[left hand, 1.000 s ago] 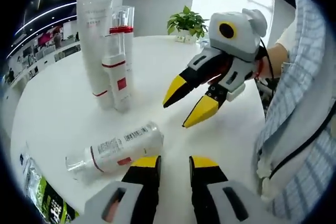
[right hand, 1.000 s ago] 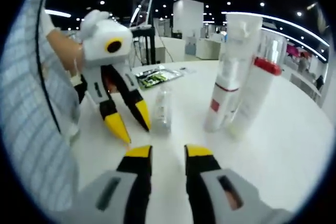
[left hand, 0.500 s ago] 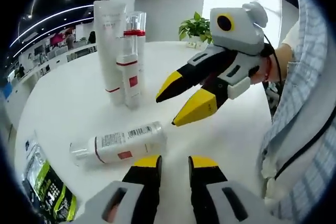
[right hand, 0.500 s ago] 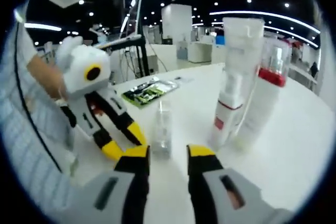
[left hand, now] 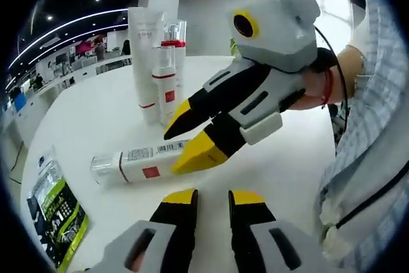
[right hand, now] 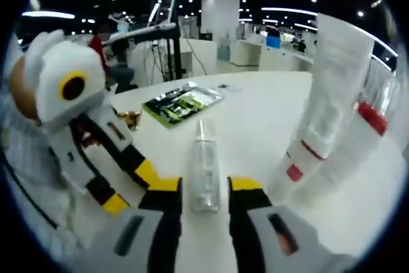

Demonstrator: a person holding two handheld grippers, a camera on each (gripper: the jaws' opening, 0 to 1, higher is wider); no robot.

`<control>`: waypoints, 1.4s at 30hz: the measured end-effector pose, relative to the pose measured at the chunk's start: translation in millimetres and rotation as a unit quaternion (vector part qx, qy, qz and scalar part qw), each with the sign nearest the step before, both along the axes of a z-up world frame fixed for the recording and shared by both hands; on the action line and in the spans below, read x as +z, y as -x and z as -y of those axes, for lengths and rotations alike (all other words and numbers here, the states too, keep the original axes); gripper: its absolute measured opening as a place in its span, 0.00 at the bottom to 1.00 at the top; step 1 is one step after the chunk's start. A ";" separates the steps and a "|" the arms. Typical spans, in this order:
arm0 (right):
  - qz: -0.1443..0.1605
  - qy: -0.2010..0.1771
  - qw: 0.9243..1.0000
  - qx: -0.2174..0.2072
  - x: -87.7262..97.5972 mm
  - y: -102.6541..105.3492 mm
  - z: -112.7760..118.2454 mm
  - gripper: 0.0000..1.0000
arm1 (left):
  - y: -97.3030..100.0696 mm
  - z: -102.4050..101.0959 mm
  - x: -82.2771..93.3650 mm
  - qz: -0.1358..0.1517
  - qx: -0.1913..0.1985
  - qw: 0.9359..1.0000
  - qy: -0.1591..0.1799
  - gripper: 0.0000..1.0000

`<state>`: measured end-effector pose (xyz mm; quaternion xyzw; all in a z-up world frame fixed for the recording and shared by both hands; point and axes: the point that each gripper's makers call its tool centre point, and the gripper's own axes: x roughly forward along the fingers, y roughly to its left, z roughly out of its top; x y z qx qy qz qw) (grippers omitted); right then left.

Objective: Arrange the skincare products in the storage area until every visible bottle or jar stands upright without overlapping.

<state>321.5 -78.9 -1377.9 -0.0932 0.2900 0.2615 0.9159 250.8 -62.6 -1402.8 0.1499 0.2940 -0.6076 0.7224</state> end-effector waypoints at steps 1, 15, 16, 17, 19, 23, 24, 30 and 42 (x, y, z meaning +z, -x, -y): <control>-0.001 0.000 1.000 0.000 -0.2 -0.2 -0.5 0.26 | -0.2 -0.1 0.0 -0.001 0.001 1.000 0.000 0.20; -0.041 0.043 0.998 0.032 -15.6 21.4 14.9 0.20 | -0.9 -9.3 0.6 0.016 0.023 1.000 -0.003 0.21; -0.042 0.042 0.998 0.033 -15.6 25.1 16.9 0.20 | -0.7 -9.3 0.6 0.016 0.023 1.000 -0.003 0.21; -0.042 0.041 0.998 0.034 -15.7 28.9 18.9 0.20 | -0.5 -9.9 0.6 0.019 0.021 1.000 -0.002 0.21; -0.044 0.050 0.997 0.037 -16.0 35.7 23.2 0.20 | -0.6 -10.6 0.7 0.022 0.020 1.000 -0.001 0.21; -0.040 0.100 0.992 0.070 -17.4 53.3 30.3 0.20 | -1.7 -11.6 1.6 0.020 0.019 1.000 -0.002 0.21; -0.040 0.106 0.990 0.080 -17.5 57.2 29.5 0.20 | -2.7 -12.2 1.0 0.024 0.015 1.000 -0.008 0.21; -0.043 0.090 0.991 0.091 -17.8 61.6 28.4 0.19 | -13.9 -17.6 -0.5 0.028 0.023 0.999 -0.016 0.21; -0.022 0.127 0.971 0.201 -19.1 71.4 18.4 0.19 | -25.3 -29.6 -1.3 0.034 0.004 0.999 -0.009 0.28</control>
